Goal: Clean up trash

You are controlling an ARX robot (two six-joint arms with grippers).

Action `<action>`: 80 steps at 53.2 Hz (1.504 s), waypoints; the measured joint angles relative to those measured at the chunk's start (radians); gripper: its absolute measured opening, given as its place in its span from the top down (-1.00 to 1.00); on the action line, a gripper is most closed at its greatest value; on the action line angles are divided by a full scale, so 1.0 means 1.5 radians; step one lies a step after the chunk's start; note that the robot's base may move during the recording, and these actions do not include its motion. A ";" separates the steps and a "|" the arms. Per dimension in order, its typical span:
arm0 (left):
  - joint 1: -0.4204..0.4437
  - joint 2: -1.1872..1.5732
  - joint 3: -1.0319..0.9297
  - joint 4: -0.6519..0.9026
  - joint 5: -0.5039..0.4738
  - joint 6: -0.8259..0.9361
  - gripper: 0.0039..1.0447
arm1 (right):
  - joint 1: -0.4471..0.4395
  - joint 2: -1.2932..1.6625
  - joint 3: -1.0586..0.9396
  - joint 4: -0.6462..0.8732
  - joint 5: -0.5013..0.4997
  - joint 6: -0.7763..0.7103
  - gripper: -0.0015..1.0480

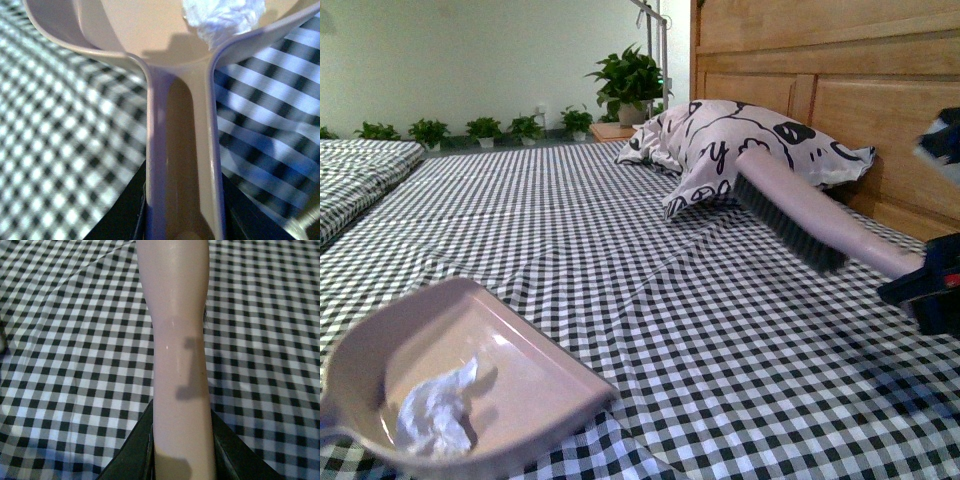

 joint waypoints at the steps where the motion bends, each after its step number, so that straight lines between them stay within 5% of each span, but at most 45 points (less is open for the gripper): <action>1: 0.000 -0.002 0.000 0.009 -0.004 -0.017 0.49 | -0.005 -0.006 -0.004 0.006 -0.001 0.001 0.62; 19: 0.000 -0.099 -0.001 0.141 -0.121 -0.310 0.50 | -0.112 -0.213 -0.091 0.019 -0.092 0.083 0.62; 39: -0.039 -0.362 -0.031 0.072 -0.297 -0.508 0.50 | -0.106 -0.492 -0.112 -0.080 -0.164 0.203 0.62; 58: -0.139 -0.651 -0.107 -0.076 -0.403 -0.525 0.50 | -0.020 -0.650 -0.097 -0.191 -0.042 0.286 0.62; 66: -0.232 -0.775 -0.142 -0.150 -0.490 -0.512 0.50 | 0.013 -0.676 -0.085 -0.181 0.026 0.281 0.62; 80: -0.380 -0.802 -0.190 -0.113 -0.629 -0.504 0.50 | 0.021 -0.682 -0.097 -0.162 0.068 0.271 0.62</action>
